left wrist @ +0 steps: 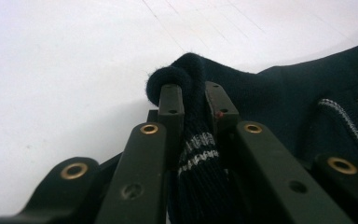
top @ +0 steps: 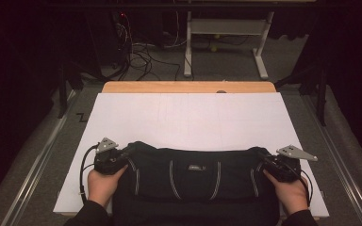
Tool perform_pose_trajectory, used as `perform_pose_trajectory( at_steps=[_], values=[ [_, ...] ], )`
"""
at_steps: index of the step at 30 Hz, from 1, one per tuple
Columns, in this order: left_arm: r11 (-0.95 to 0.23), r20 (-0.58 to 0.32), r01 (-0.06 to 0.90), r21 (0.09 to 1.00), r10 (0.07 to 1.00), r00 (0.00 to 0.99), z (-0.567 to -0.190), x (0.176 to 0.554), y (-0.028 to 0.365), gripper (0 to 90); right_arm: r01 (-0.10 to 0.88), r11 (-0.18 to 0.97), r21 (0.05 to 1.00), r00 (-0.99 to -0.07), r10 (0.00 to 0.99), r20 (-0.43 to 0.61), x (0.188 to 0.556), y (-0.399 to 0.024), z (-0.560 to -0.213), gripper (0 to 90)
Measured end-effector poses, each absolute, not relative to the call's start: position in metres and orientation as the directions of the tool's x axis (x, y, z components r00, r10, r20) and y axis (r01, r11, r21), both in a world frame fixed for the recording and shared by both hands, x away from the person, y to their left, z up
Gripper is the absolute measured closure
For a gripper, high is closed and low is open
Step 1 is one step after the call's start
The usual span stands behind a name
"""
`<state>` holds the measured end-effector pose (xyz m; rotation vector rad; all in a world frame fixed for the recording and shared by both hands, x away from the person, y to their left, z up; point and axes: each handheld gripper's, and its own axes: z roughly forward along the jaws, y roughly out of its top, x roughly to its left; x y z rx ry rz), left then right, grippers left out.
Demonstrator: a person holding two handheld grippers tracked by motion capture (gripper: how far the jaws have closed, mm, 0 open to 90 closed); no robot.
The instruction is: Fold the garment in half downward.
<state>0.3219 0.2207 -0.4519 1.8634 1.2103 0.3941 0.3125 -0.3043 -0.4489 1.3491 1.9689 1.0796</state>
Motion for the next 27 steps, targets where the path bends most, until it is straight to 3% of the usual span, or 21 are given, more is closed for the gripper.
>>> perform_pose_trajectory(
  at_steps=[27],
  values=[
    [-0.166, -0.143, 0.578, 0.799, 0.881, 0.451, -0.433, 0.362, 0.217, 76.2, 0.486, 0.177, 0.856, -0.336, 0.942, -0.004, 0.35, -0.304, -0.435, 80.6]
  ],
)
